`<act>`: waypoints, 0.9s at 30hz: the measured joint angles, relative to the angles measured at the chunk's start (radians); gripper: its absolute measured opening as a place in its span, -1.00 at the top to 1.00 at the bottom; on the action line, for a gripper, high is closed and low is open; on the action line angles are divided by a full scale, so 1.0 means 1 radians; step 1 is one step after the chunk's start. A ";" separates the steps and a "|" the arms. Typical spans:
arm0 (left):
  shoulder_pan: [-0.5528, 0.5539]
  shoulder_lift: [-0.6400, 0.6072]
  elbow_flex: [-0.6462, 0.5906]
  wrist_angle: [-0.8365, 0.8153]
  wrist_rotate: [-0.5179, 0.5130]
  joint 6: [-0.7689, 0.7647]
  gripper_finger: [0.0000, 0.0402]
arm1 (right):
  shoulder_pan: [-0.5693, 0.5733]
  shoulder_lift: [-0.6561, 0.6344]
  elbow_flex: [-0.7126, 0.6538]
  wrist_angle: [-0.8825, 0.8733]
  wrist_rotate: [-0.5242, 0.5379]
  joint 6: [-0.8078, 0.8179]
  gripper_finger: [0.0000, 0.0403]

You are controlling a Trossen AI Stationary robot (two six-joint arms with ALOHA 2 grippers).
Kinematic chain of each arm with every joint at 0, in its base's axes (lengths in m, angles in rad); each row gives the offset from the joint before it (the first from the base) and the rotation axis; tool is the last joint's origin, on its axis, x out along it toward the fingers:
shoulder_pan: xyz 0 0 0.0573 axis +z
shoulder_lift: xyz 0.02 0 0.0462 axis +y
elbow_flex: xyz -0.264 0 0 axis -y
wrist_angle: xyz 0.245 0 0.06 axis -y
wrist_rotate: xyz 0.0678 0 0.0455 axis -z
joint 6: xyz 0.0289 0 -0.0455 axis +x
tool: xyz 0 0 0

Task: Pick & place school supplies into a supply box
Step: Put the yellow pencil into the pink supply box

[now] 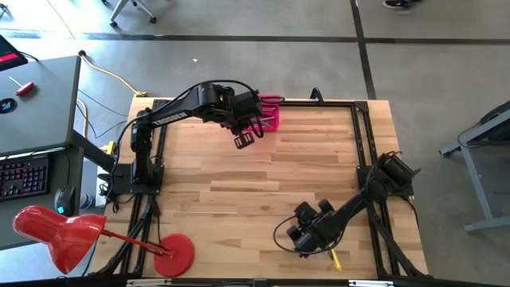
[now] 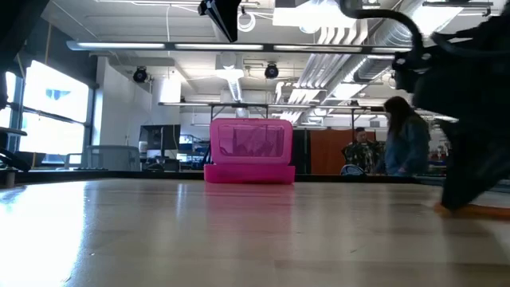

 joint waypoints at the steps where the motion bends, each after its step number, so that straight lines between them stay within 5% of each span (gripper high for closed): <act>1: 0.000 0.000 0.000 0.001 0.000 0.000 0.59 | -0.005 0.001 0.000 0.016 0.025 -0.025 0.94; 11: 0.000 0.000 0.000 0.022 -0.007 0.016 0.59 | -0.149 0.002 0.000 0.200 0.207 -0.378 0.98; 27: 0.001 -0.030 0.028 -0.008 -0.077 0.079 0.59 | -0.472 0.002 0.061 0.400 0.133 -1.159 1.00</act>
